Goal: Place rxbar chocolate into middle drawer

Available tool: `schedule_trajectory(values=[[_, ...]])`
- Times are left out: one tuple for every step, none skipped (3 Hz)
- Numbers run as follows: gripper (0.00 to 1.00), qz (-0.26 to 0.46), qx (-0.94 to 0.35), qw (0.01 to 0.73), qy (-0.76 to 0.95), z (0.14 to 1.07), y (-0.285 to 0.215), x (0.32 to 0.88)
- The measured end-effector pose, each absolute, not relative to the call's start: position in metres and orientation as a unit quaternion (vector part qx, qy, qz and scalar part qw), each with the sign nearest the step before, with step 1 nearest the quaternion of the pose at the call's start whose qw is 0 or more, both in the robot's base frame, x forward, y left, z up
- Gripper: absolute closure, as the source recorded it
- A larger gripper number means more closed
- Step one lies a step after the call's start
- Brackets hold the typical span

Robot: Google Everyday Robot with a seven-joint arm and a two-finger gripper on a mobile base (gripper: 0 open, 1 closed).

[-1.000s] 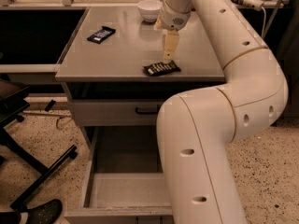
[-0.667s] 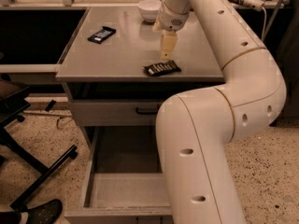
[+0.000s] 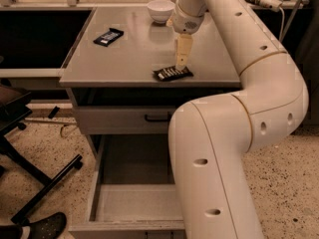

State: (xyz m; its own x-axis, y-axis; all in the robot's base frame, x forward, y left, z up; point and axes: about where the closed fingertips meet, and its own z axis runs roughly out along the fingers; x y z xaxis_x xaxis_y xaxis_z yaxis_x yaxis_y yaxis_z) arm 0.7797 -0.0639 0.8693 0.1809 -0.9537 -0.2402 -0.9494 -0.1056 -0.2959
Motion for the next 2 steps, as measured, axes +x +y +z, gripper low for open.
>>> schedule_trajectory(values=[[0.00, -0.005, -0.735, 0.193, 0.650, 0.8731, -0.0748, 0.7756], [0.00, -0.002, -0.734, 0.193, 0.651, 0.8724, -0.0759, 0.7745]])
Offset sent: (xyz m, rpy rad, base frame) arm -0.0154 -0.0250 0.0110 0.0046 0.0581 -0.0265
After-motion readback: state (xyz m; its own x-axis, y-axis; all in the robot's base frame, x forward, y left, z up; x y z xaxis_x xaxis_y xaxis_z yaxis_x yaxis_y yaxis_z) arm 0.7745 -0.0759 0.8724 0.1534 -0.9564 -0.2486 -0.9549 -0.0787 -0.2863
